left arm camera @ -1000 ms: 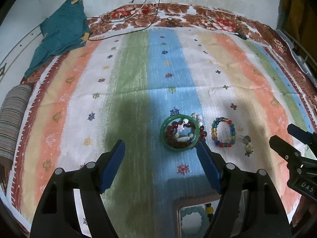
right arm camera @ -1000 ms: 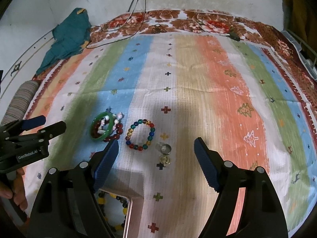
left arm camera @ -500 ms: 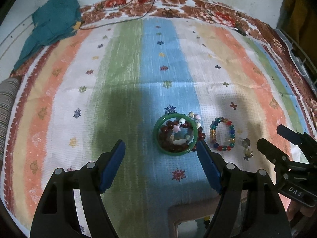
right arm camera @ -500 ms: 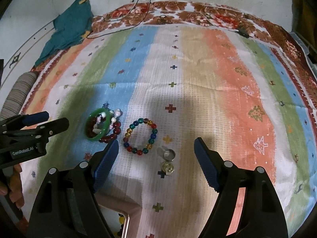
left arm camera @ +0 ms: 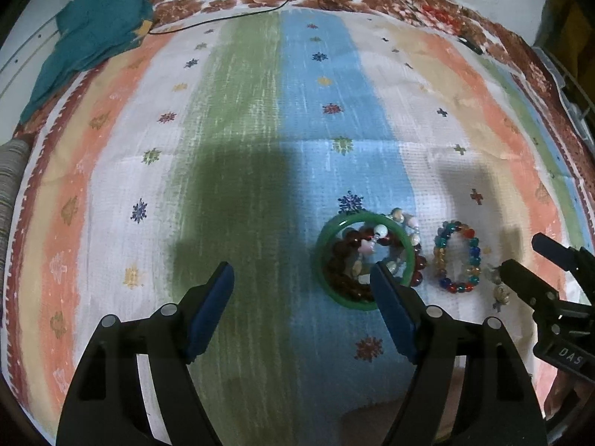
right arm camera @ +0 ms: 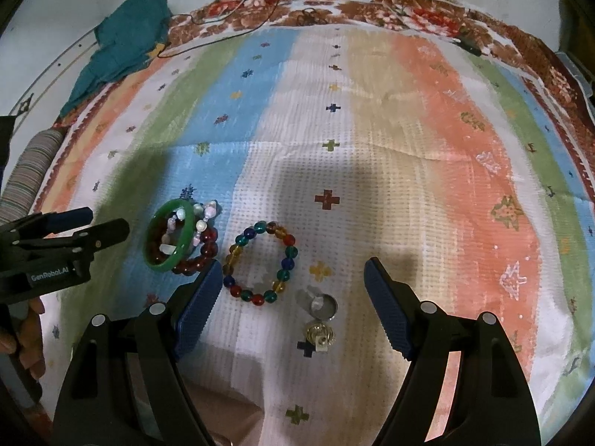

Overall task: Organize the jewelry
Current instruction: 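Move both open tools back over the remaining bracelets, then close right tool on multicolour bead bracelet while left tool grips green jade bangle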

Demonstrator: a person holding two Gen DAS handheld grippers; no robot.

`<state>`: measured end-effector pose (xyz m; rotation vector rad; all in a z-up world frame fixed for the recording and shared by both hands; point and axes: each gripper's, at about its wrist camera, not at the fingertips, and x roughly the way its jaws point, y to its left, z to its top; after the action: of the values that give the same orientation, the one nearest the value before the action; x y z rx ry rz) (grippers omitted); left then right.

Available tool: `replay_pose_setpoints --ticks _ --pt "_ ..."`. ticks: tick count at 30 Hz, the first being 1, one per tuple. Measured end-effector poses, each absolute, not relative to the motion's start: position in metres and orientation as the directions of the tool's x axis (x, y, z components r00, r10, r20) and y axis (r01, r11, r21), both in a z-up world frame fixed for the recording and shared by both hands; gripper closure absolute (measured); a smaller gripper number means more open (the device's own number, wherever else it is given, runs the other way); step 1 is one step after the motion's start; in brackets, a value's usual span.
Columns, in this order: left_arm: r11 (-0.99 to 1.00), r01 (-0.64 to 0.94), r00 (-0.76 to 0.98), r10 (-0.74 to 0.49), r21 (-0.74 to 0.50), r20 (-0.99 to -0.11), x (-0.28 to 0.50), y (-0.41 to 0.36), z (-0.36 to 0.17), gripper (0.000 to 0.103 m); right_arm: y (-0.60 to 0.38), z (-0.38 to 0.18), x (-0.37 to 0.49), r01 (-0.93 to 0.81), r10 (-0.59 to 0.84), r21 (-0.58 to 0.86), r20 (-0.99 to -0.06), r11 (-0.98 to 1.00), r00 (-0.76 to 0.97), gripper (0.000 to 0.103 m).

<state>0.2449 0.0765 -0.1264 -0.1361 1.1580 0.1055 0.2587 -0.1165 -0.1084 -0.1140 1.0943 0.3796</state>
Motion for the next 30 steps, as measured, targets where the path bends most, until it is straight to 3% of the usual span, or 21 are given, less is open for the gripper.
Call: replay_pose_setpoints --ticks 19,23,30 --pt "0.992 -0.127 0.341 0.054 0.012 -0.939 0.268 0.085 -0.16 0.027 -0.109 -0.137 0.275 -0.372 0.204 0.068 -0.918 0.926 0.34 0.025" --pt "0.992 -0.122 0.346 0.048 0.006 -0.937 0.269 0.087 -0.163 0.022 -0.107 -0.143 0.276 -0.377 0.203 0.072 -0.925 0.924 0.32 0.038" --pt "0.988 -0.153 0.337 0.04 -0.013 -0.941 0.268 0.101 -0.169 0.022 -0.109 -0.15 0.279 -0.369 0.185 0.063 -0.934 0.927 0.305 0.051"
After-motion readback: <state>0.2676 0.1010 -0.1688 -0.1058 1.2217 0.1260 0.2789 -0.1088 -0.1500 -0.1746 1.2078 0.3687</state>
